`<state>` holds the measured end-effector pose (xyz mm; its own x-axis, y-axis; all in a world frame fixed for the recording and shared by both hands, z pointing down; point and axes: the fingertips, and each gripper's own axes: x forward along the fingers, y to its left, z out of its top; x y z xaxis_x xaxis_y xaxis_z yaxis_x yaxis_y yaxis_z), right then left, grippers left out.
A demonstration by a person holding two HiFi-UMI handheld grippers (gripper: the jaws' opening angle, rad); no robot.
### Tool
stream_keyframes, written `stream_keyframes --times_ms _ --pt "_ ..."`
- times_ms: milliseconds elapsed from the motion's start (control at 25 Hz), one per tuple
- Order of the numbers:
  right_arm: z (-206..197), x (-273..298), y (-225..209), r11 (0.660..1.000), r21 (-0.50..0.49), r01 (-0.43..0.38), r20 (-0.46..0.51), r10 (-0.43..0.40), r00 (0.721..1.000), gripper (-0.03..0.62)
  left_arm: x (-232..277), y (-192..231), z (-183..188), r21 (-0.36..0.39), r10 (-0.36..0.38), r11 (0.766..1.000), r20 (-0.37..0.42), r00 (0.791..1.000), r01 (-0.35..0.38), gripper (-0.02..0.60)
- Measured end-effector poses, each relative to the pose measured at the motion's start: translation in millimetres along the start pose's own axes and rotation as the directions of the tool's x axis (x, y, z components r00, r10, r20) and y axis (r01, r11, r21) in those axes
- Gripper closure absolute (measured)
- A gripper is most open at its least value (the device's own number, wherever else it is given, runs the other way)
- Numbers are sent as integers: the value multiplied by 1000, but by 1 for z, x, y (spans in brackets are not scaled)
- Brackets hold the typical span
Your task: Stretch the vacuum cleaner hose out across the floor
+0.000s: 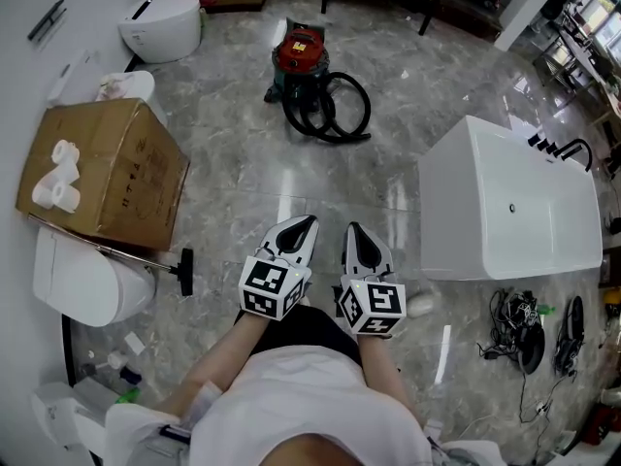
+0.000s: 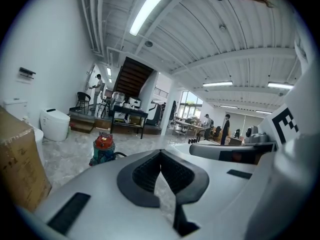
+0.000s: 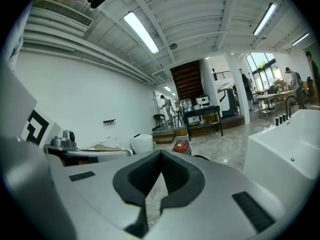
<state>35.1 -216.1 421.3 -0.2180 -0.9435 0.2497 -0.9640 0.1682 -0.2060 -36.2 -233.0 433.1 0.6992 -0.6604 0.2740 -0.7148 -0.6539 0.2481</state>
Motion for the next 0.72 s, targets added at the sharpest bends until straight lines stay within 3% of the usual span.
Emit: stream_keyframes --times_ms 360,720 --pt "5 30 -15 1000 -2 7 -3 -7 1000 586 31 16 5 -8 -9 1000 -4 1000 9 574" --pt "22 103 -31 1000 1 0 -29 0 1000 586 89 59 32 -17 -14 1000 -13 1000 14 574"
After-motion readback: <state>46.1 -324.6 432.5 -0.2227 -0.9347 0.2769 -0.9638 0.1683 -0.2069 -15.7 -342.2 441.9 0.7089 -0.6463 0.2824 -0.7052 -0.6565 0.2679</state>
